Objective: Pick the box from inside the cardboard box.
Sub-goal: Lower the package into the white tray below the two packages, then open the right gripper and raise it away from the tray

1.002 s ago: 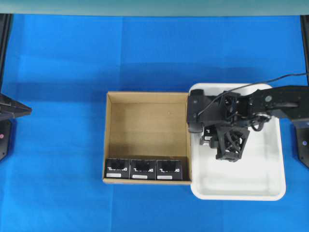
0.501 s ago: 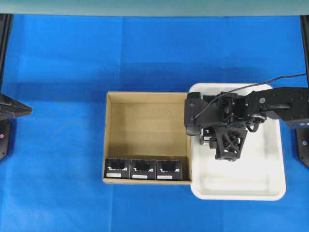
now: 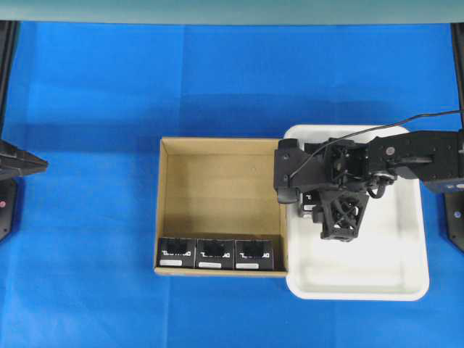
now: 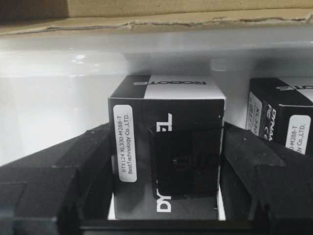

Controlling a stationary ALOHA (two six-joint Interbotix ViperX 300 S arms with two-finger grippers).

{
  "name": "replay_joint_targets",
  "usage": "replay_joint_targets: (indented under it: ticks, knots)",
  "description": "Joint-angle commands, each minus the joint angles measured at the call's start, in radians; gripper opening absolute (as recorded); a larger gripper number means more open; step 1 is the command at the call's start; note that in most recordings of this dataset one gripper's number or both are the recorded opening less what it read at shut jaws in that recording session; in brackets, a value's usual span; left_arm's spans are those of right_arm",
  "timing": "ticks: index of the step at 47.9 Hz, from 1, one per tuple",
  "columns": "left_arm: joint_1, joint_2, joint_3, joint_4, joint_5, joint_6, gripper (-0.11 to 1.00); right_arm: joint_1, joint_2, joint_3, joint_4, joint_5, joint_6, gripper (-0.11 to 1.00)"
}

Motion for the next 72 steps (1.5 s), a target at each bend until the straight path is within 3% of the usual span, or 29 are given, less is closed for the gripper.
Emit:
replay_joint_targets:
  ticks: [1, 5, 8, 24, 45, 72]
  knots:
    - [0.002, 0.014, -0.029, 0.002, -0.009, -0.002, -0.06, 0.009, 0.008, -0.006, -0.002, -0.006, 0.0, 0.72]
    - [0.002, 0.012, -0.029, 0.002, -0.009, -0.002, -0.06, 0.009, 0.008, -0.011, -0.002, -0.008, 0.0, 0.91]
    - [0.002, 0.012, -0.029, 0.002, -0.009, -0.002, -0.06, 0.009, 0.009, -0.012, -0.002, -0.008, 0.0, 0.97]
    - [0.002, 0.014, -0.029, 0.0, -0.009, 0.0, -0.06, 0.012, -0.012, -0.051, 0.0, 0.04, 0.015, 0.95]
    - [0.002, 0.014, -0.029, 0.0, -0.008, 0.002, -0.06, -0.014, -0.225, -0.258, 0.002, 0.347, 0.018, 0.95]
    - [0.002, 0.014, -0.031, 0.002, -0.006, 0.002, -0.06, -0.029, -0.437, -0.221, 0.002, 0.314, 0.018, 0.95]
